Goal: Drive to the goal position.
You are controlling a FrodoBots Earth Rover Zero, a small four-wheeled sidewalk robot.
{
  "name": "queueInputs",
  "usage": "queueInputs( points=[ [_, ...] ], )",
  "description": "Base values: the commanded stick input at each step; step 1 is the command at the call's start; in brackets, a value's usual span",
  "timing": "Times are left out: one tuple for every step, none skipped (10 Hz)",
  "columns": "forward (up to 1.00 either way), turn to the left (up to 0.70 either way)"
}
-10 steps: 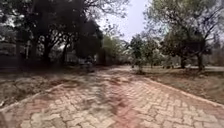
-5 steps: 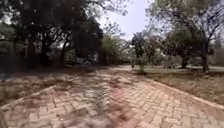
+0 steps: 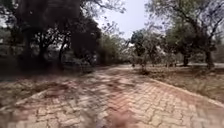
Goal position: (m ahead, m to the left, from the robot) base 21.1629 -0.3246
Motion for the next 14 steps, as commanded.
queueInputs(
  points=[
    [0.70, 0.00],
    [0.70, 0.00],
    [0.70, 0.00],
    [0.70, 0.00],
    [0.70, 0.00],
    [0.70, 0.00],
    [0.70, 0.00],
    [0.70, 0.00],
    [0.70, 0.00],
    [0.70, 0.00],
    [0.70, 0.00],
    [0.70, 0.00],
    [0.70, 0.00],
    [0.70, 0.00]
  ],
)
